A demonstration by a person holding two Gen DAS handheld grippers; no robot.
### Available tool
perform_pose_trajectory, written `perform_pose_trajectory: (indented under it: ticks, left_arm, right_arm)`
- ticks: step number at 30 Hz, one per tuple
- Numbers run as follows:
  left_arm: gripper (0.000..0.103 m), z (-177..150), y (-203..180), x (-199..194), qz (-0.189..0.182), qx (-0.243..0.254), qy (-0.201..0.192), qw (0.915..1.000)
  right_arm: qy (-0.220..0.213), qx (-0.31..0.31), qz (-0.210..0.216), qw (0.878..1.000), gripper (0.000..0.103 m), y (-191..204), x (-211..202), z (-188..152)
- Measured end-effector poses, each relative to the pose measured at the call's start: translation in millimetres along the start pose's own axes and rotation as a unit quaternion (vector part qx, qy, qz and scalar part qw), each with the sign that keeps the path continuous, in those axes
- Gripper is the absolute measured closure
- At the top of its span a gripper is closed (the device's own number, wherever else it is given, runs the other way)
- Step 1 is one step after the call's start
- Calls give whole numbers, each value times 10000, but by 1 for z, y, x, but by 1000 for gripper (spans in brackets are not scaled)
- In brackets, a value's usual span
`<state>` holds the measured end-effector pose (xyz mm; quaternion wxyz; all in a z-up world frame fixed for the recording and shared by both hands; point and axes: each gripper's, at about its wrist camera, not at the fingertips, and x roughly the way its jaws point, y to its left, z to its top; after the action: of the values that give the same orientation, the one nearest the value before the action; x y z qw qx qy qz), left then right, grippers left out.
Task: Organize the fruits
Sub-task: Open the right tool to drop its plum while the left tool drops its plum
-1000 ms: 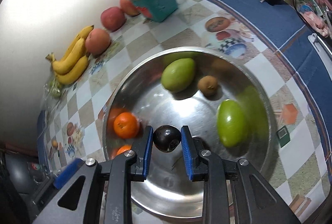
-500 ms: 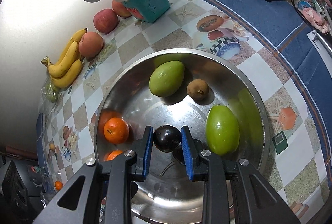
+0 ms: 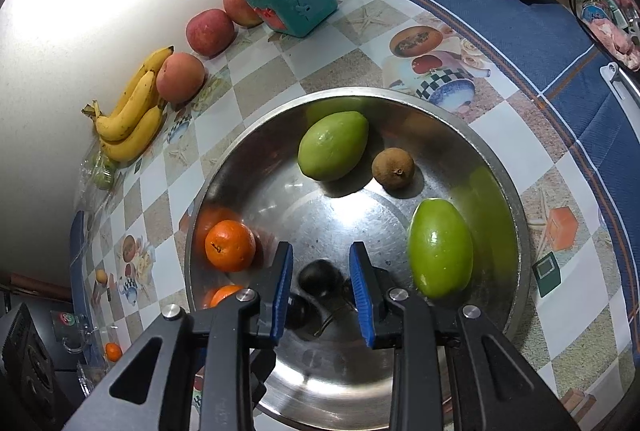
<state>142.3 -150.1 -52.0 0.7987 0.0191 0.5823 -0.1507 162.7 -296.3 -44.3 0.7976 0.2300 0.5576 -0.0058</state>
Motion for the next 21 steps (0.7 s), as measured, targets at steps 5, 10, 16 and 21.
perform_pose_trajectory:
  ticks: [5,10,16,21]
  left_arm:
    - [54,4,11,-9,-5,-215,-111,9997]
    - [49,10,38,-18,92,-728,-216,9971]
    - [44,9,85,-25,692,-1578,-292,9846]
    - [42,-3,130,-31,892,-2410,-298,9660]
  right_arm:
    - [-48,0,32,10000,73,0,-4,1]
    - [-28,-20,32,10000,73,1,-3,0]
    - [21,-108,-17,9999,73,6,-2,-2]
    - [54,-268,-61,9996,73,16,-2,-6]
